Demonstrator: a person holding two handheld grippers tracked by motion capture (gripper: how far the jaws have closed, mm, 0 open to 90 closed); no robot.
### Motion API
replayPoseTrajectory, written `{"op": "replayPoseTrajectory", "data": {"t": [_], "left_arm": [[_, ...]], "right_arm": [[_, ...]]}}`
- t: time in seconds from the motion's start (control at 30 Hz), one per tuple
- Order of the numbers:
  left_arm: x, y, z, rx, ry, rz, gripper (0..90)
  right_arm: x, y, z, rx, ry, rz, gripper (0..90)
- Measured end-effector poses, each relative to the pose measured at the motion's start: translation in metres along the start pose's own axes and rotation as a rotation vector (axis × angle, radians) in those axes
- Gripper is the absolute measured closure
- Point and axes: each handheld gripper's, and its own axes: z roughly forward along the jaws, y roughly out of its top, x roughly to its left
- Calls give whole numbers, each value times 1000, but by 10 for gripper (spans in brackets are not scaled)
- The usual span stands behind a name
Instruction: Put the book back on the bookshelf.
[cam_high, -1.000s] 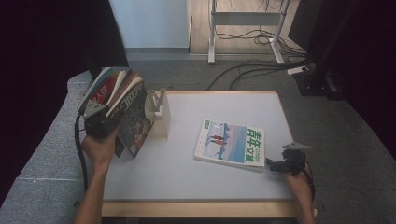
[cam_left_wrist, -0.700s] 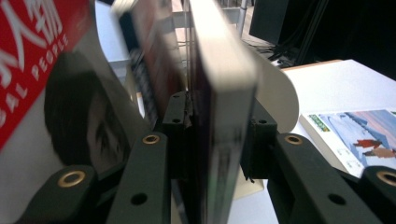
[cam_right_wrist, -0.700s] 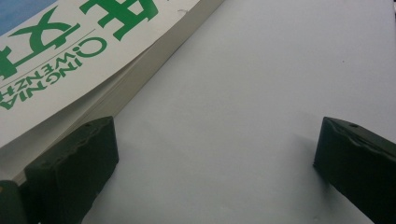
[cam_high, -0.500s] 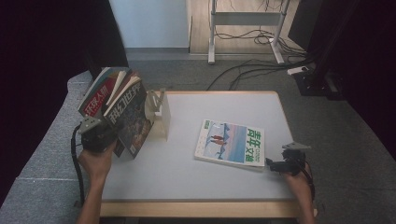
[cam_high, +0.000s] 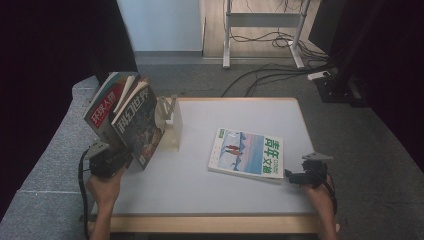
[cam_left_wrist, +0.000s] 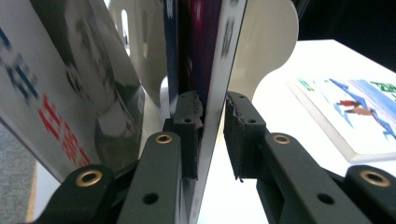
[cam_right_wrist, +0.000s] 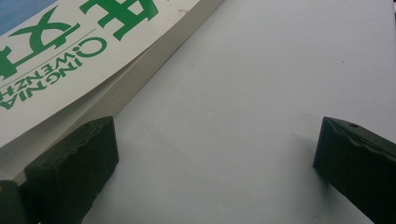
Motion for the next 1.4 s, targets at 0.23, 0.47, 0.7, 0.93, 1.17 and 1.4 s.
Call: {"op": "replayPoseTrajectory", "data": {"t": [0.23,0.47,0.7,0.93,1.17,1.4], "left_arm": [[-2,-17,4,35,22,14,771],[-1,-34,13,85,41,16,804],[0,-38,14,66,45,2,830],[2,-35,20,65,44,0,832],[1,-31,30,63,42,1,831],[-1,-24,40,81,48,12,831]], "right_arm": [[0,0,0,0,0,0,0],[0,0,0,0,0,0,0],[0,0,0,0,0,0,0],[0,0,0,0,0,0,0],[0,0,0,0,0,0,0],[0,0,0,0,0,0,0]]}}
